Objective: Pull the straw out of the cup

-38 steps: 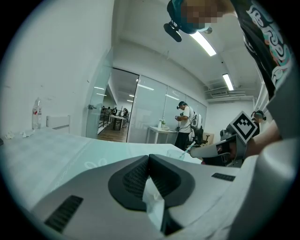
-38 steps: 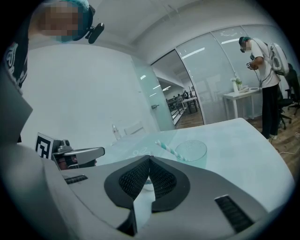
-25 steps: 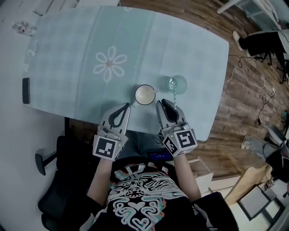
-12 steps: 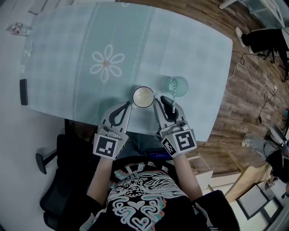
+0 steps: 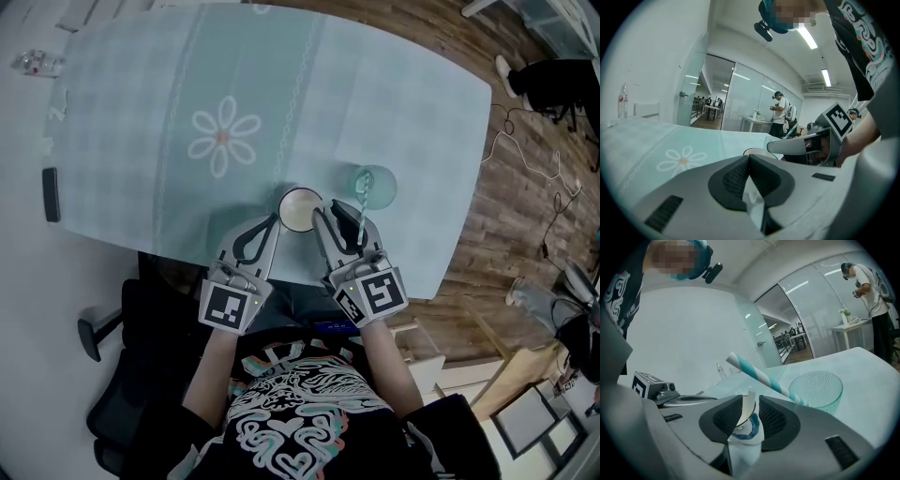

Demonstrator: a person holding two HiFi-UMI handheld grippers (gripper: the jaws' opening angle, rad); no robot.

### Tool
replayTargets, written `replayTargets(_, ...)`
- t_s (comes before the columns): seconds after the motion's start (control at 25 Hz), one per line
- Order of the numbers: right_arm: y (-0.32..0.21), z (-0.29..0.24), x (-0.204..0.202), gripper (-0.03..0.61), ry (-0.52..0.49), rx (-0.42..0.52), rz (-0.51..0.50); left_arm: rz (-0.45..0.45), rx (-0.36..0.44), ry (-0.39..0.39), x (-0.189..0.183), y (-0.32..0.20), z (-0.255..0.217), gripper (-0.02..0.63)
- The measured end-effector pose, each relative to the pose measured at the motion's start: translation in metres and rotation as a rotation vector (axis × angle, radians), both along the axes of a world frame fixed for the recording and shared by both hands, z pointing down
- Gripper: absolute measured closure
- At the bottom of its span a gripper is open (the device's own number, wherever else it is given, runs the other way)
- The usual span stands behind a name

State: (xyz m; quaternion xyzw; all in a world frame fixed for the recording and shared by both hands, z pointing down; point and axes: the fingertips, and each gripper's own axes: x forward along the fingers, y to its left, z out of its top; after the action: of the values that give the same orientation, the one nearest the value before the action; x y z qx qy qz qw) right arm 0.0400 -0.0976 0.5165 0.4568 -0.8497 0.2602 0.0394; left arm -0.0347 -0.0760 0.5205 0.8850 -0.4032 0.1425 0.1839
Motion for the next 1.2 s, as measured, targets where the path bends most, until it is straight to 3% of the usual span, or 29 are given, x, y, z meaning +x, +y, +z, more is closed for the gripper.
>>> replayTargets(0.28,-0.0047,0.0000,-0.0034,0.494,0.002,0.016,-0.007,0.016,-0.008,0.035,0.0050,-0.0019,0.0025,0.614)
replayTargets(0.68,-0.0086,-0.0018,-0.0014,0.520,0.000,0.041,0.017,0.056,0.005,0.010,0.0051,-0.0019,0.0049,0.611)
replayTargets(1.2,-0.0009,-0.0026,0.0029,0.526,-0.049,-0.001,0.070,0.031,0.010,-0.012,0.0016,-0.0004,0.0051,0.614)
